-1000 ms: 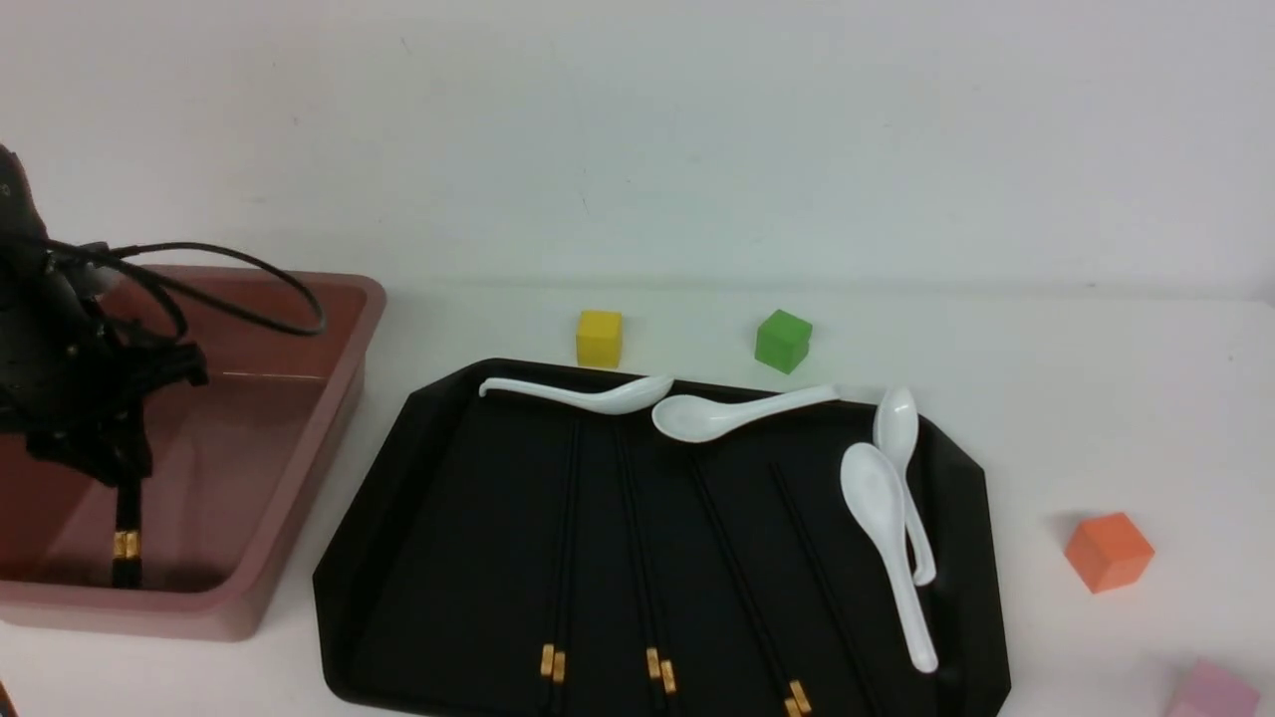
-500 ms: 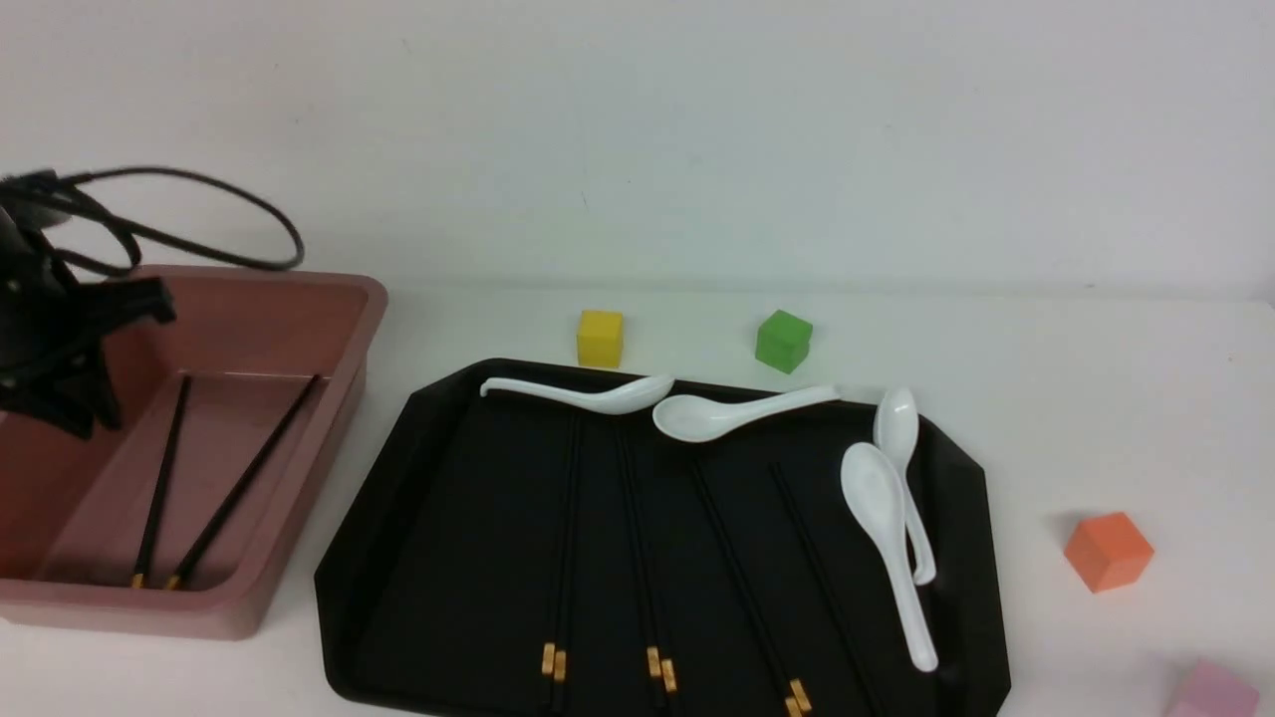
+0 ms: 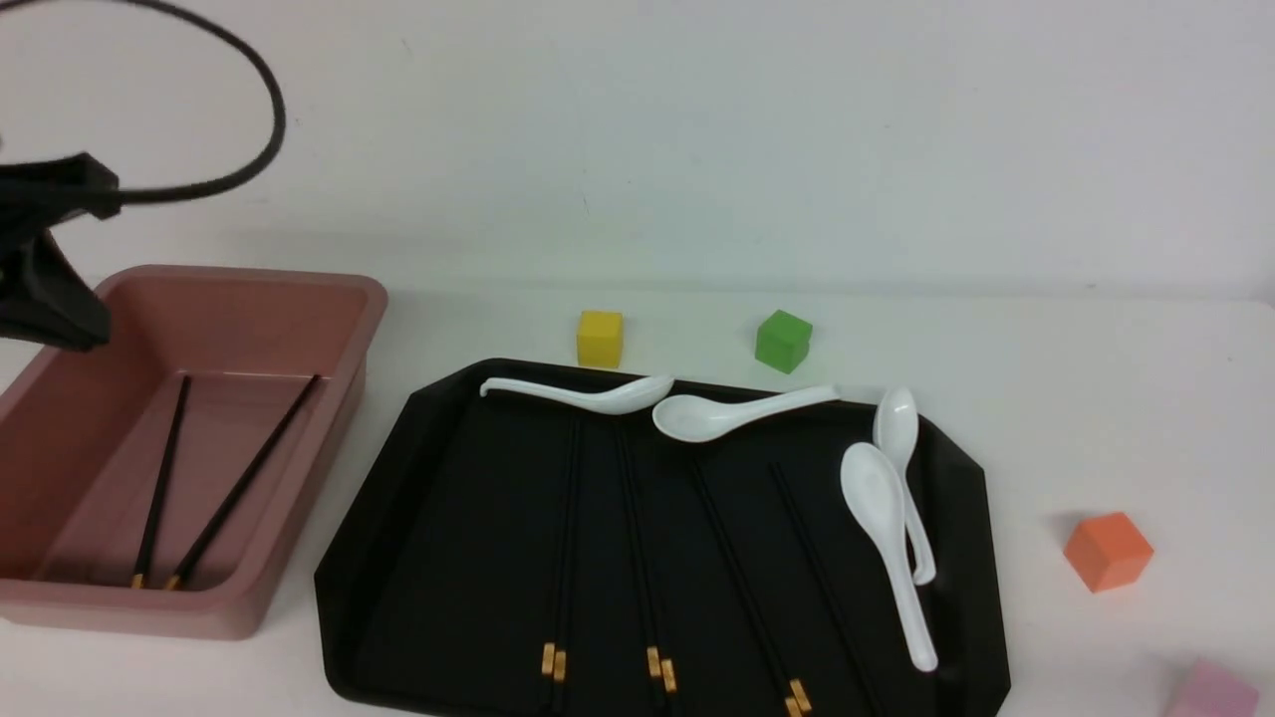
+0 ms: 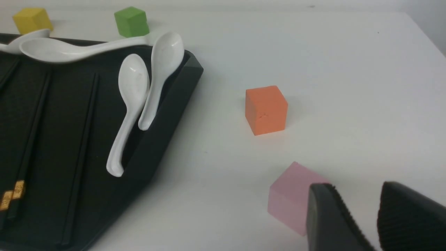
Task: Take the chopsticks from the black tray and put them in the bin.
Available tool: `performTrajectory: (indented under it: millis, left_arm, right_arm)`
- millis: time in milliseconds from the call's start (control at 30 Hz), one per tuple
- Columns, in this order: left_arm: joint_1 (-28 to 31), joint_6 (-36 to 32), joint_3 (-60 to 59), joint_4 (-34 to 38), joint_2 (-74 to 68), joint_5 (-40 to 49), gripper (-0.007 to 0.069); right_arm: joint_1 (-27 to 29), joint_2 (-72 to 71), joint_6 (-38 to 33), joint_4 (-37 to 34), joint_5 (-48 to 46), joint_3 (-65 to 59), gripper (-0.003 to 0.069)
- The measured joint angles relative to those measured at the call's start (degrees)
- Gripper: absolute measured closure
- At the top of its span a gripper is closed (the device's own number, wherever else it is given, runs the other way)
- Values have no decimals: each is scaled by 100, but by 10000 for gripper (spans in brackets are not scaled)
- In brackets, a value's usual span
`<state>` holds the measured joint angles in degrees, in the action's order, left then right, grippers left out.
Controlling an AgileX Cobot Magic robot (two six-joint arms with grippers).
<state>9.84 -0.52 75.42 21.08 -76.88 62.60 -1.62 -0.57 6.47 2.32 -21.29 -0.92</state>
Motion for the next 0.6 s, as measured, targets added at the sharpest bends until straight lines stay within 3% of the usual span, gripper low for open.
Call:
performTrajectory:
  millis: [167, 600]
  left_arm:
    - [0, -666, -1132, 701, 1240, -710, 637]
    - [0, -2260, -5185, 3444, 6374, -3061, 637]
  right_arm:
    - [0, 0, 0, 0, 0, 0, 419]
    - [0, 0, 0, 0, 0, 0, 419]
